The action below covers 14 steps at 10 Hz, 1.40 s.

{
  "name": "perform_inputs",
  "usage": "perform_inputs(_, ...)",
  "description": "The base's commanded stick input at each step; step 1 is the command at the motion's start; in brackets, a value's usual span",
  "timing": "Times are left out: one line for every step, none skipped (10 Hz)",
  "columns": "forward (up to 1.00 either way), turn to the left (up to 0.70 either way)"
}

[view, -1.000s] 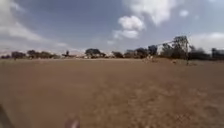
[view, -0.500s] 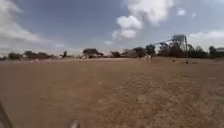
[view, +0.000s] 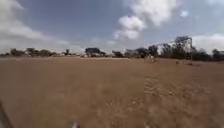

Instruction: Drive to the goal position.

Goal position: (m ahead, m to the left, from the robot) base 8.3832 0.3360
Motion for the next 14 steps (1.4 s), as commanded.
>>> perform_inputs(0.70, 0.00)
perform_inputs(0.70, 0.00)
perform_inputs(0.70, 0.00)
perform_inputs(0.70, 0.00)
perform_inputs(0.70, 0.00)
perform_inputs(0.70, 0.00)
perform_inputs(0.70, 0.00)
perform_inputs(0.70, 0.00)
perform_inputs(0.70, 0.00)
perform_inputs(0.70, 0.00)
perform_inputs(0.70, 0.00)
perform_inputs(0.70, 0.00)
perform_inputs(0.70, 0.00)
perform_inputs(0.70, 0.00)
